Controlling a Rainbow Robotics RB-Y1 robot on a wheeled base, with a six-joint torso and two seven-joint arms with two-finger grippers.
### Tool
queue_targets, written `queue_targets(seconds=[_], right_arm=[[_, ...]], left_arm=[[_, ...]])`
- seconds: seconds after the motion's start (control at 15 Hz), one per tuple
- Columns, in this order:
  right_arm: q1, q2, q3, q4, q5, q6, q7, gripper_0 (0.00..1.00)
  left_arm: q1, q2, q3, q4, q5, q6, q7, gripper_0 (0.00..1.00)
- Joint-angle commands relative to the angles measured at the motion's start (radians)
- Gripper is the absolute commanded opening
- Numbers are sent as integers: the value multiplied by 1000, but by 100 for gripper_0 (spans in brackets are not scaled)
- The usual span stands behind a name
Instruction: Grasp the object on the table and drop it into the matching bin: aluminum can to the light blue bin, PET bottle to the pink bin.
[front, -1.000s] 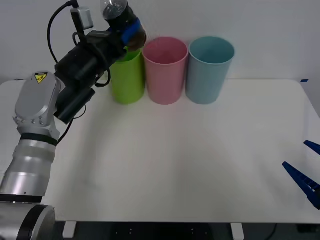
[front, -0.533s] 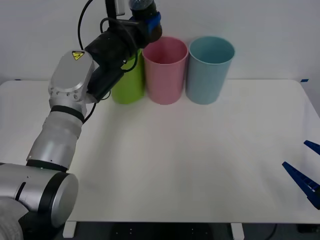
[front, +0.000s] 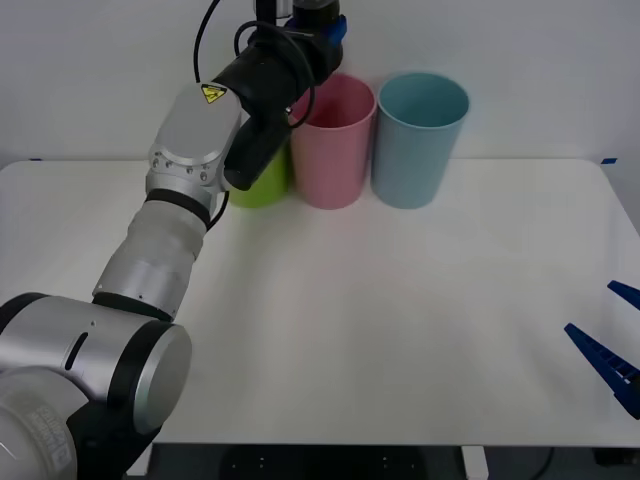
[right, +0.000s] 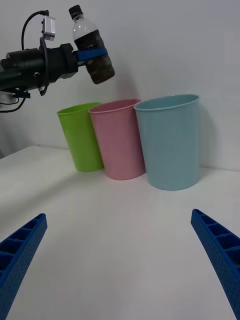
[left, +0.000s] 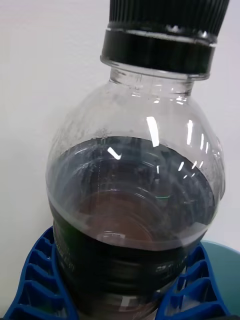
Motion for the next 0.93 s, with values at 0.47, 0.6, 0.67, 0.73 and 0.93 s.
queue_targets(seconds=[0.47,0.6,0.67,0.73,0.93], right_arm=[[0,0,0,0,0,0,0,100],[0,0,0,0,0,0,0,100],[0,0,0,0,0,0,0,100],[0,0,0,0,0,0,0,100],[0,0,0,0,0,0,0,100]], left_arm=[[-1,-1,-13,-1,-5,6,4,29],[-1,-1,-13,-1,-3,8,4,100],[0,-1,-13,-1,5,9,4,100],[0,-1,-12,-1,11,9,4,100],[2,2,-12,-1,29,9,4,100]])
